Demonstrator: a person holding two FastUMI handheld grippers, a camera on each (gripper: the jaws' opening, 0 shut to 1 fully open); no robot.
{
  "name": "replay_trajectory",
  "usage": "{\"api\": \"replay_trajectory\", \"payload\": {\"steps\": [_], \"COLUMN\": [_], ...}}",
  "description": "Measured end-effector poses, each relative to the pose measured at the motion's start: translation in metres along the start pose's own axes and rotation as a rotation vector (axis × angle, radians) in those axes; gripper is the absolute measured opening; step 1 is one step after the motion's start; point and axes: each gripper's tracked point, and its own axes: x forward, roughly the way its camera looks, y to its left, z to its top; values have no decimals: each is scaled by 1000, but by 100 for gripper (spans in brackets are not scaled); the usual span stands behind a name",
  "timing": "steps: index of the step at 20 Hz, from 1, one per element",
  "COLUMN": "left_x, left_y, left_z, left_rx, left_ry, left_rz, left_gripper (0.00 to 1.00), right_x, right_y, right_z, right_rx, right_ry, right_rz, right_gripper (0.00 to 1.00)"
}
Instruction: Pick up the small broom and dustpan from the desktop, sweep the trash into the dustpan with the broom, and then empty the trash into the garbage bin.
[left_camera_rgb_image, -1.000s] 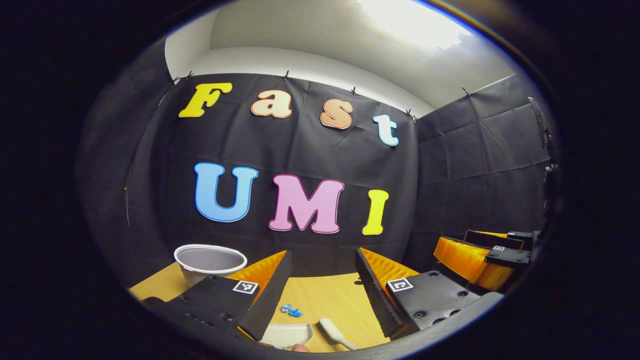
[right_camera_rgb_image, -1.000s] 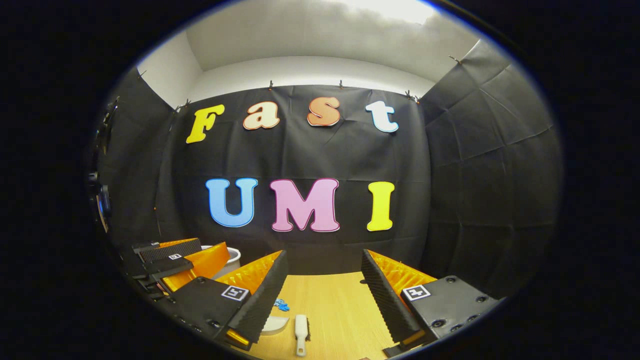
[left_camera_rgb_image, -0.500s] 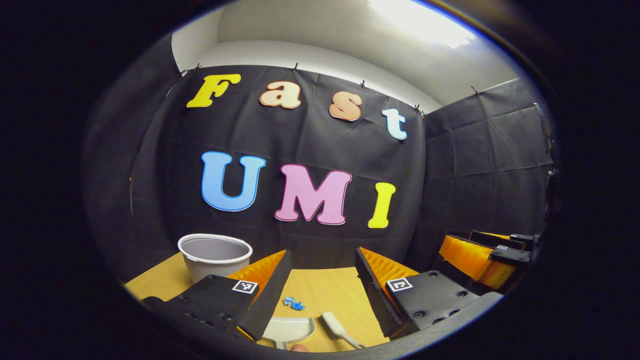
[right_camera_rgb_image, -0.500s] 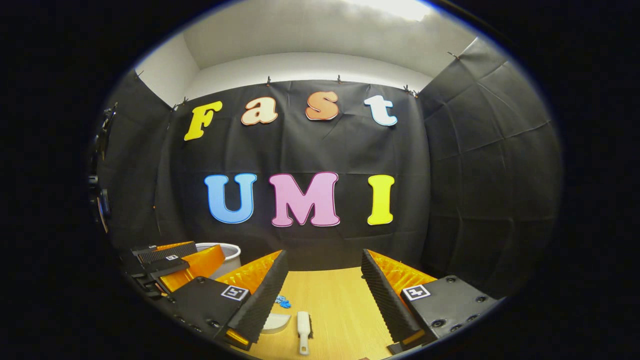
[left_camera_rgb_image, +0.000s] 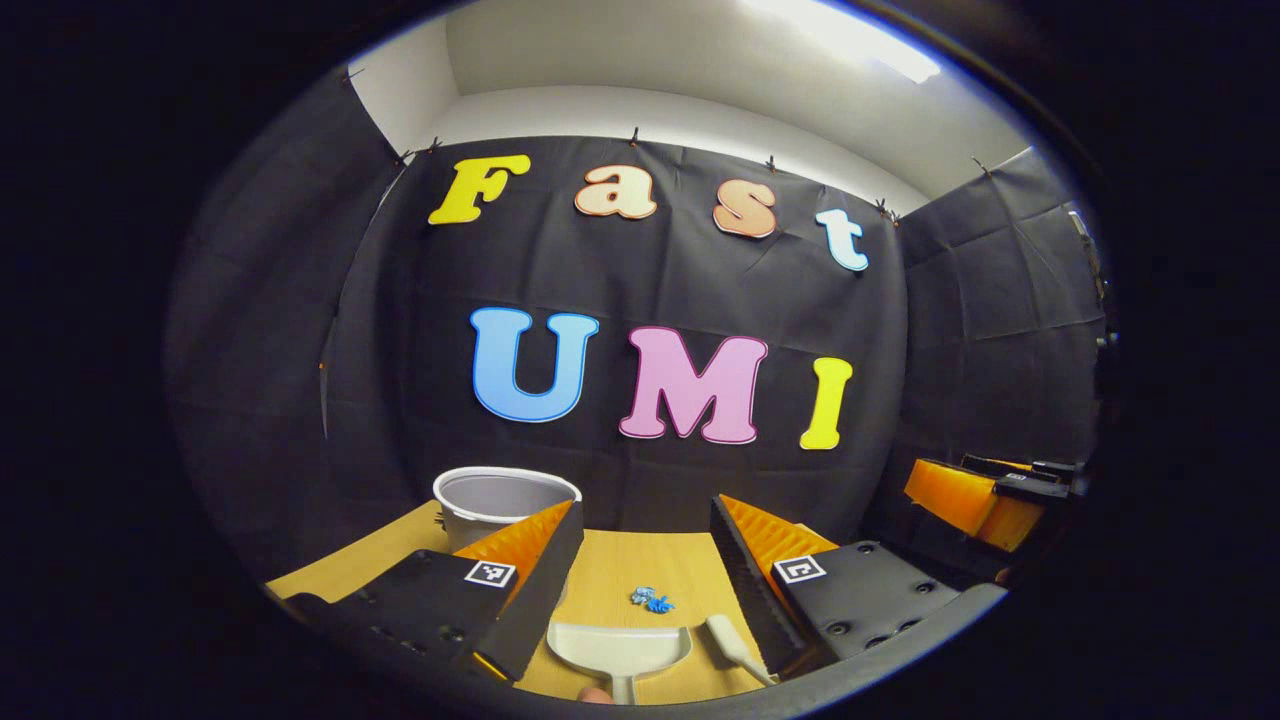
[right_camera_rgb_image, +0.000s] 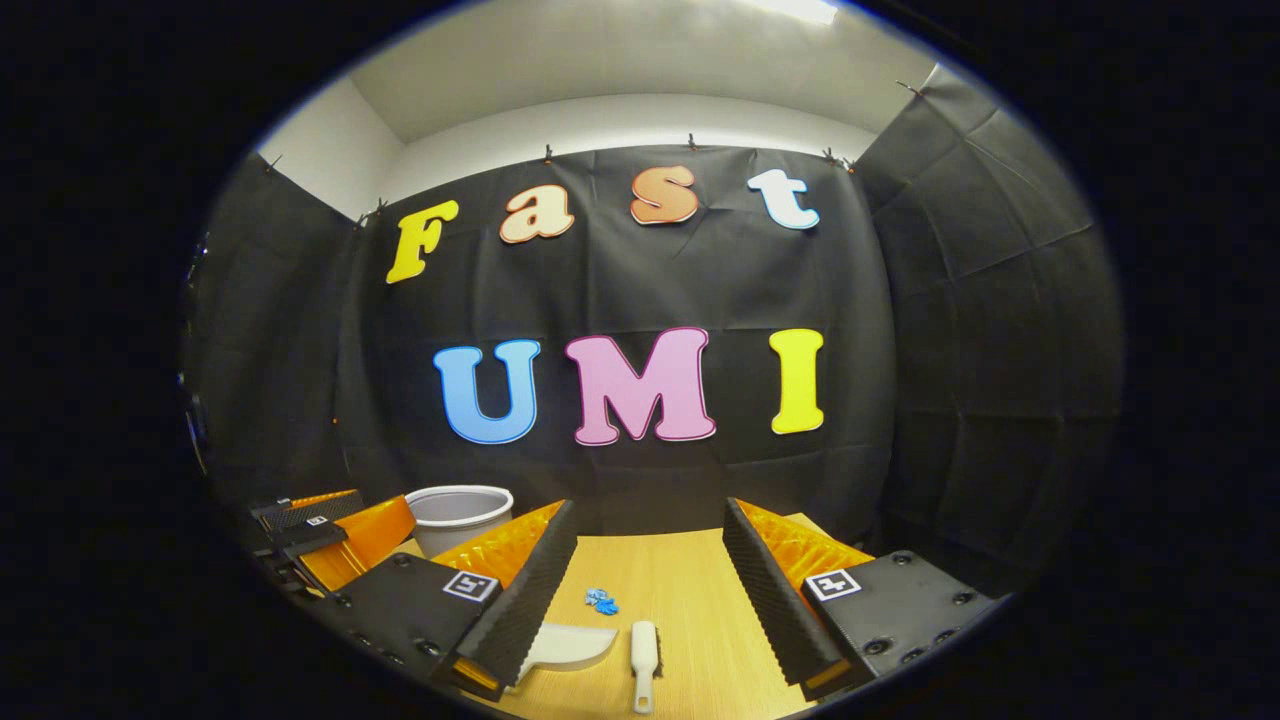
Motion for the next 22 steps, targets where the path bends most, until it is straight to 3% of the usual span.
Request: {"api": "replay_trajectory", "payload": {"steps": [5, 8, 16, 22], "left_x": [-12, -16, -15, 1], "left_y": [13, 32, 19, 6], "left_z": [-4, 5, -15, -58], "left_rx": [-16, -5, 21, -47], "left_ry": [0, -21, 31, 214], "left_rz": [41, 111, 88, 43], "left_gripper": [76, 76, 76, 76], "right_x": [-4, -4, -1, 4], "right_y": [20, 26, 36, 29], "right_z": [-4, -7, -16, -15], "right_rx": [-5, -22, -28, -56], "right_ry": [-2, 3, 33, 64], "right_rz": [56, 78, 113, 133], "right_gripper": [95, 95, 95, 95]}}
